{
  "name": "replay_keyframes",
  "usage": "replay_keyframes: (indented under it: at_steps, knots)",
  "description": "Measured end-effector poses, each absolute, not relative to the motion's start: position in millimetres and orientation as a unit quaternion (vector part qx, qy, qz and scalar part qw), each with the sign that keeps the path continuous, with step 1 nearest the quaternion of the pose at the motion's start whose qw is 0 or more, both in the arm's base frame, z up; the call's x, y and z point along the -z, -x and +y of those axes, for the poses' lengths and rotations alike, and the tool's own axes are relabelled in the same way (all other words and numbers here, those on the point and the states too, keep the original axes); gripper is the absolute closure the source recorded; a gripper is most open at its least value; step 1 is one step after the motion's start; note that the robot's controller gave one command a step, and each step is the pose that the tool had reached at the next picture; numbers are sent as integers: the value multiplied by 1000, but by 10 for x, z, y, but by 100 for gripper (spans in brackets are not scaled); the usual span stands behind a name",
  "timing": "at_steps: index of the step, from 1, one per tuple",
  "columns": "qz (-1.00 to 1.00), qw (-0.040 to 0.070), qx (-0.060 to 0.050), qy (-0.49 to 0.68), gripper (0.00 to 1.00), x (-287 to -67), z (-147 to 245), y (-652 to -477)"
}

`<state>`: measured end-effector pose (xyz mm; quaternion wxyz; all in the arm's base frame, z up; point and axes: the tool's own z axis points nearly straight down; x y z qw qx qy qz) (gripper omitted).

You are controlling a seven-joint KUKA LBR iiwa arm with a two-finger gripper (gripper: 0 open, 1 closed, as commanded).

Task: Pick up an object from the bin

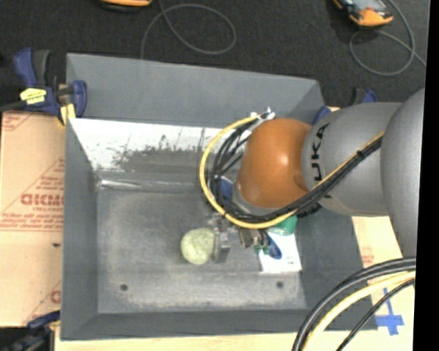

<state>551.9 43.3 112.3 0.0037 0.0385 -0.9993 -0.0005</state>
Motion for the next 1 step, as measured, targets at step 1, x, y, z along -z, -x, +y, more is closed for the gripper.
replay_keyframes:
  at_steps: [1]
  knots:
    - [-999,0,0,-38,100,-1344,432,-5540]
